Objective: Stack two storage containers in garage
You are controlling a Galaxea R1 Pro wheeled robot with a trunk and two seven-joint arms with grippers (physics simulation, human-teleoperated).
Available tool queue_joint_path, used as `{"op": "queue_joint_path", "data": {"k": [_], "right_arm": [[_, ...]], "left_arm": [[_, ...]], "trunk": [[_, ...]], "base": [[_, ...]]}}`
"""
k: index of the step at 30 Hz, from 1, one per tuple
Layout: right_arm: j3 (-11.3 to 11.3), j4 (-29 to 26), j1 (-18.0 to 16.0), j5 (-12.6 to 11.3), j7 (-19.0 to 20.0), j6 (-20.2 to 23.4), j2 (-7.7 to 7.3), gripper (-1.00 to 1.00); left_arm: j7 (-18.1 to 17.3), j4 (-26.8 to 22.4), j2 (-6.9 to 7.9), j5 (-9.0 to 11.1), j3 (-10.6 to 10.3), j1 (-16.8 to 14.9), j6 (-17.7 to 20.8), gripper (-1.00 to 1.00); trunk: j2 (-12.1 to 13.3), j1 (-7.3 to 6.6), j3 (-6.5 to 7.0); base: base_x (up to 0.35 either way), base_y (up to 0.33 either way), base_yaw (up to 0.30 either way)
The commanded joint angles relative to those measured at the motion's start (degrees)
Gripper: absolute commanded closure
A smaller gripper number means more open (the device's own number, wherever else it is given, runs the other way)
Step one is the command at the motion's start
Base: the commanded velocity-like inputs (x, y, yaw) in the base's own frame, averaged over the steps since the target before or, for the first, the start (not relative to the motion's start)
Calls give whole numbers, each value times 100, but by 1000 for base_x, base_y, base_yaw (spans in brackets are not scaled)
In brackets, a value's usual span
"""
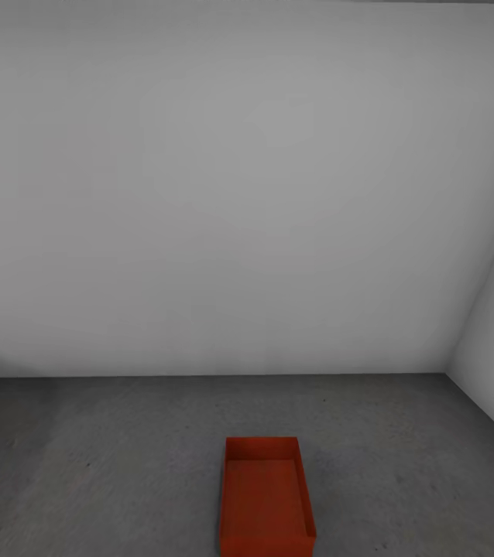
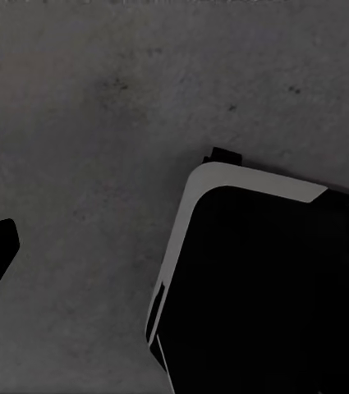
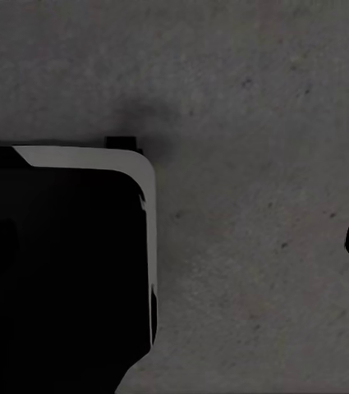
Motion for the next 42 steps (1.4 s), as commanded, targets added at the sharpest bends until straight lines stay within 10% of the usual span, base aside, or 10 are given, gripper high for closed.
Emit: {"op": "queue_joint_path", "data": {"k": [1, 24, 34, 42], "right_arm": [[-7, 18, -7, 29, -19, -39, 0, -100], [-28, 21, -7, -13, -28, 22, 26, -100], [-46, 25, -7, -682, 41, -2, 7, -100], [-34, 22, -7, -754, 53, 28, 36, -100]], "left_arm": [[14, 3, 0, 45, -49, -2, -17, -100], [15, 6, -15, 45, -57, -2, -98, -100], [16, 8, -17, 45, -57, -2, -107, -100], [16, 4, -61, 45, -54, 3, -119, -100]], "trunk": [[-6, 2, -5], [-6, 2, 1], [-6, 2, 40], [-6, 2, 76]], "base": [[0, 0, 0], [0, 0, -9], [0, 0, -232], [0, 0, -265]]}}
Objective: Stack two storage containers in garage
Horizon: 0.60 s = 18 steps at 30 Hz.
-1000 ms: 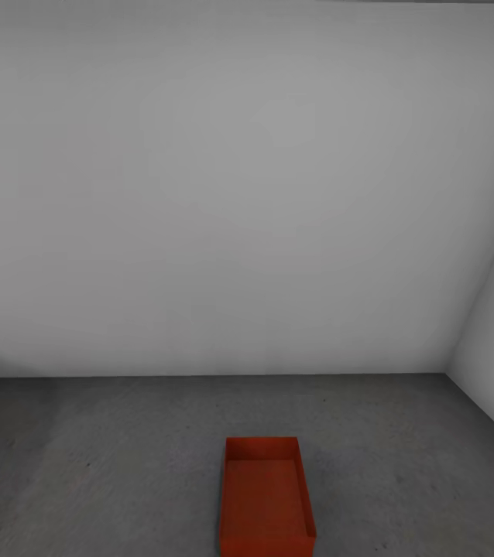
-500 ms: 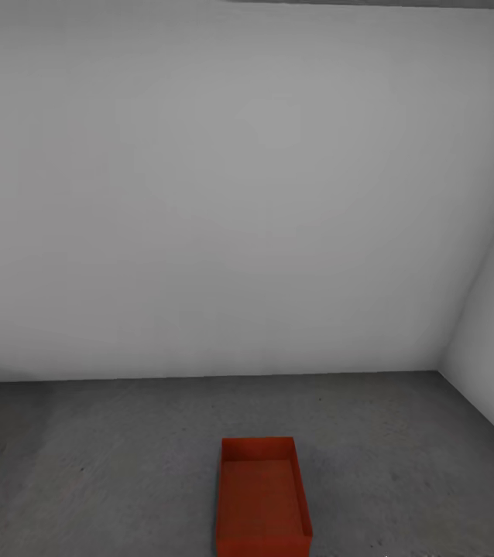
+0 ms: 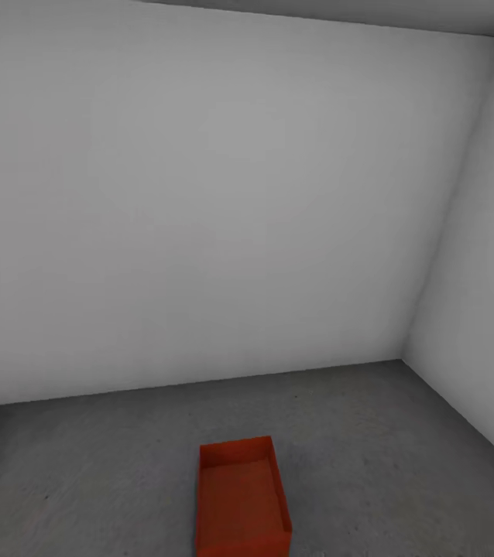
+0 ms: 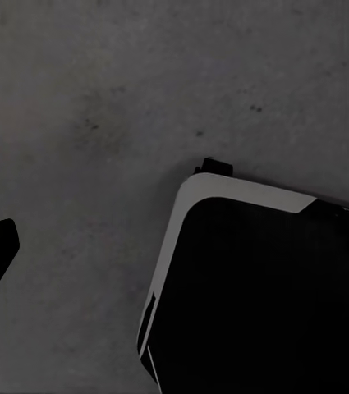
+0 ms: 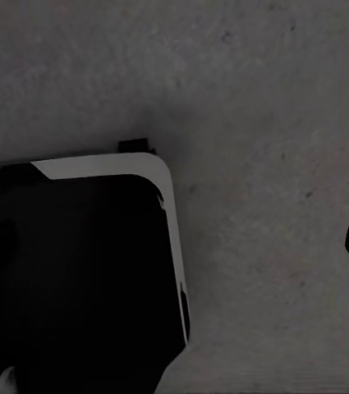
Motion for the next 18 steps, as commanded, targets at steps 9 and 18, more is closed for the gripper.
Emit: {"op": "queue_joint_path", "data": {"k": [9, 18], "right_arm": [[-8, 16, -7, -41, 1, -37, 23, -100], [-6, 16, -7, -66, 1, -63, 36, -100]], "left_arm": [[14, 1, -1, 45, -51, 0, -12, -100], [14, 0, -1, 44, -52, 2, -12, -100]], "trunk": [[-4, 2, 57], [-4, 2, 123]], "base": [[0, 0, -222], [0, 0, -183]]}}
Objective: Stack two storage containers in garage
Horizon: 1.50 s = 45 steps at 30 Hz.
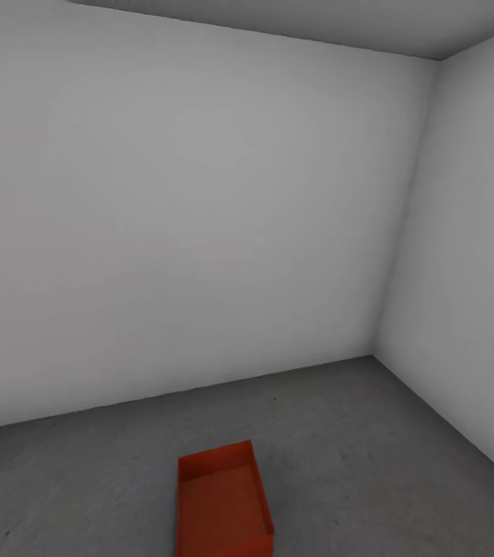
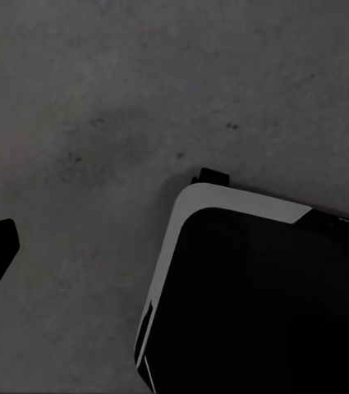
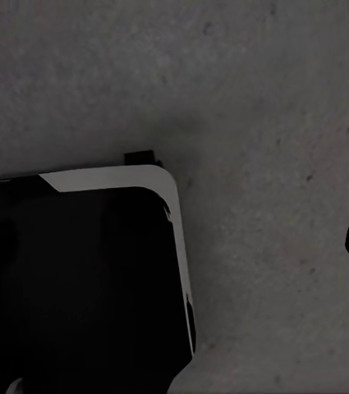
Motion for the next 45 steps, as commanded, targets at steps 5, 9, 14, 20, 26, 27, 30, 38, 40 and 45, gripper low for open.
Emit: {"op": "queue_joint_path", "data": {"k": [5, 9, 14, 20, 26, 27, 30, 38, 40, 45], "right_arm": [[-8, 19, -6, -57, 2, -56, 5, -100], [-8, 19, -6, -60, 2, -58, 8, -100], [-8, 19, -6, -66, 2, -59, 3, -100], [-9, 19, -6, -47, 2, -28, -9, -100], [-2, 19, -6, -21, 5, -5, -27, -100], [-1, 19, -6, -20, -3, -5, -28, -100], [0, 19, -6, -18, -16, -7, -33, -100], [7, 19, -6, -17, -31, -58, -43, -100], [8, 19, -6, -13, -32, -67, -48, -100], [9, 19, -6, -9, -58, -78, -52, -100]], "left_arm": [[13, 5, 0, 44, -49, 0, -7, -100], [13, 3, 0, 44, -49, 1, -8, -100], [13, 4, -1, 44, -49, 1, -12, -100], [13, 5, -20, 44, -49, 1, -14, -100], [13, 3, -33, 43, -49, 0, -17, -100], [13, 6, -34, 43, -49, 0, -19, -100], [13, 8, -35, 43, -49, 1, -21, -100], [13, 3, -44, 42, -49, 1, -23, -100], [13, 2, -44, 40, -49, 1, -23, -100], [13, 2, -44, 36, -51, 9, -30, -100]], "trunk": [[-4, 2, 41], [-4, 2, 75], [-4, 2, 119], [-4, 2, 171], [-4, 2, 188], [-4, 2, 188], [-4, 2, 190], [-4, 2, 190], [-4, 2, 190], [-4, 2, 190]], "base": [[0, 0, -88], [0, 0, -68], [0, 0, -26], [0, 0, -4], [0, 0, 0], [0, 0, 0], [0, 0, 0], [0, 0, 0], [0, 0, 0], [0, 0, 0]]}}
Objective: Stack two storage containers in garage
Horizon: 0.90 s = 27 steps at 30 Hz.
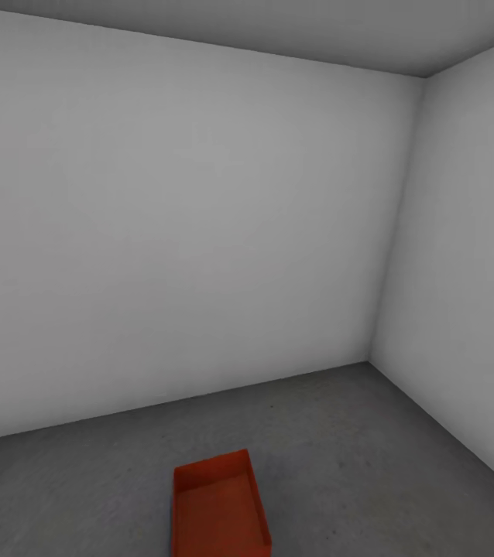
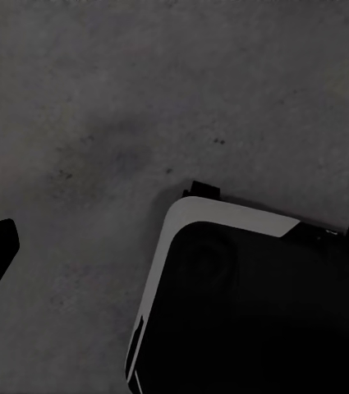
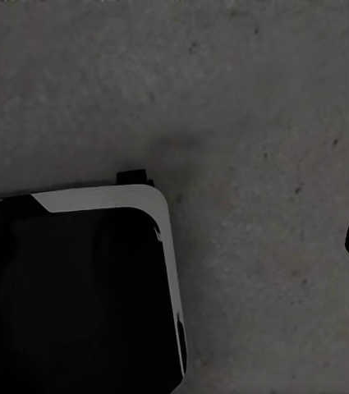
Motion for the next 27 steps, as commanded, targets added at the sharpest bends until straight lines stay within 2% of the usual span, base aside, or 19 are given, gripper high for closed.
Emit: {"op": "queue_joint_path", "data": {"k": [1, 5, 10, 14, 20, 23, 27], "right_arm": [[-8, 19, -6, -46, -1, -42, 0, -100], [-11, 19, -6, -49, -8, -55, 7, -100], [-16, 19, -6, -96, -9, -120, 3, -100], [-18, 22, -6, -113, -9, -141, 8, -100], [-23, 26, -6, -121, -9, -142, 13, -100], [-30, 27, -6, -127, 8, -144, 0, -100], [-33, 27, -6, -130, 21, -139, -6, -100]], "left_arm": [[13, 3, -1, 43, -50, -1, -14, -100], [10, 3, -1, 20, -55, 0, -13, -100], [5, 3, 0, -117, -56, 0, -15, -100], [5, 3, -6, -199, -56, 1, -12, -100], [24, 3, -102, -200, -53, 2, -5, -100], [56, 0, -201, -201, -54, 2, -6, -100], [76, -11, -230, -213, -40, 4, -6, -100]], "trunk": [[-4, 2, -2], [-4, 2, -2], [-4, 2, 4], [-4, 2, 20], [-4, 2, 45], [-4, 2, 59], [-4, 2, 78]], "base": [[0, 0, 0], [0, 0, 0], [0, 0, -65], [0, 0, -222], [0, 0, -256], [0, 0, -260], [0, 0, -261]]}}
